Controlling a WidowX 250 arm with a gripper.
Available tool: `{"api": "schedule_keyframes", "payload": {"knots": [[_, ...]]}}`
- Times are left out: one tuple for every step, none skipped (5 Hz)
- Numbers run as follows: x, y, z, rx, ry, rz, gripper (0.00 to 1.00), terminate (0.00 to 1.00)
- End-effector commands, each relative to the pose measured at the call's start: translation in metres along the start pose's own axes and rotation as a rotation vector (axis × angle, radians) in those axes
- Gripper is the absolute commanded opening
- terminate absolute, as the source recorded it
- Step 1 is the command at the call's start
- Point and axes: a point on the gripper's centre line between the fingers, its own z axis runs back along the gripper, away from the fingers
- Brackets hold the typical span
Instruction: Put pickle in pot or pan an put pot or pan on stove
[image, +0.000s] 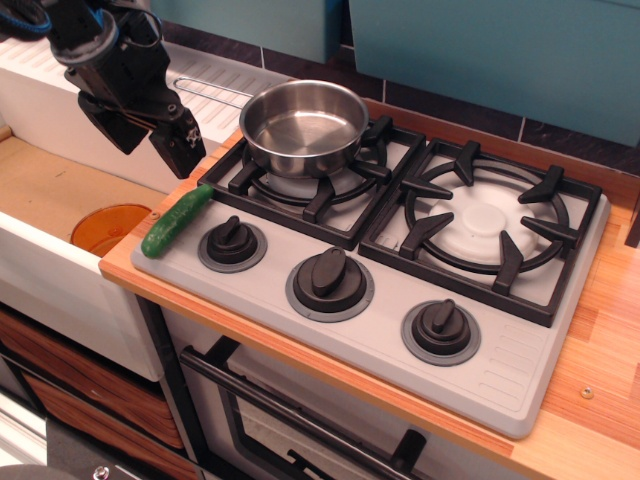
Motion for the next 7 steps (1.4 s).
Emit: {"api": "schedule_keyframes", "payload": {"knots": [[-0.007,0.004,-0.011,0.046,-0.064,-0.016,1.00,0.00],[-0.012,0.002,-0.016,0.063,-0.085,-0.019,1.00,0.00],[-0.016,-0.001,-0.020,0.089,-0.107,-0.021,1.00,0.00],[-0.020,-0.005,-0.024,0.102,-0.123,-0.021,1.00,0.00],[-0.023,-0.008,-0.032,0.096,-0.139,-0.023,1.00,0.00],[-0.026,-0.011,-0.038,0.095,-0.146,-0.018,1.00,0.00],[-0.028,-0.013,-0.037,0.091,-0.136,-0.009,0.00,0.00]]}}
